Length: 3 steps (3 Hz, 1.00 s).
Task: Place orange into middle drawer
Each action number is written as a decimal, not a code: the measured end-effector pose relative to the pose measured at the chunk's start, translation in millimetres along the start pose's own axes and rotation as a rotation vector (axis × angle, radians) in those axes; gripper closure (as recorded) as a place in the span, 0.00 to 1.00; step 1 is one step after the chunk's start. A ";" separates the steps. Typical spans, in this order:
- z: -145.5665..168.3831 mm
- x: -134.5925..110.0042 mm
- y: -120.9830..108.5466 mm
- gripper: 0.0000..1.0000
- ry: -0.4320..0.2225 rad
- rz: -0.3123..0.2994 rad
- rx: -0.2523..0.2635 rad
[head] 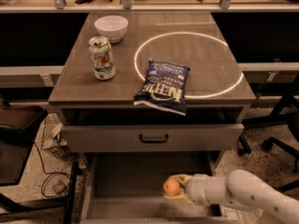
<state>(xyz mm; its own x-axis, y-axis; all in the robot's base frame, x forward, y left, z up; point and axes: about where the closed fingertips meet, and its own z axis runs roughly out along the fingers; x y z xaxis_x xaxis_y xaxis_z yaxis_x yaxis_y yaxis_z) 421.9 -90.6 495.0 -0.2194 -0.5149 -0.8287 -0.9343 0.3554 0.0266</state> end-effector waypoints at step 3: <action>159.9 17.4 -2.0 1.00 0.038 0.006 -0.100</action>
Offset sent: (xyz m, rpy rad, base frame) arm 0.0542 0.1319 -0.1231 0.0067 0.0840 0.0814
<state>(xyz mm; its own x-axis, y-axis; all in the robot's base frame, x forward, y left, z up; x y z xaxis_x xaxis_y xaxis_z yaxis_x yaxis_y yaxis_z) 464.8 24.5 391.1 -0.2337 -0.5430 -0.8066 -0.9559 0.2800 0.0885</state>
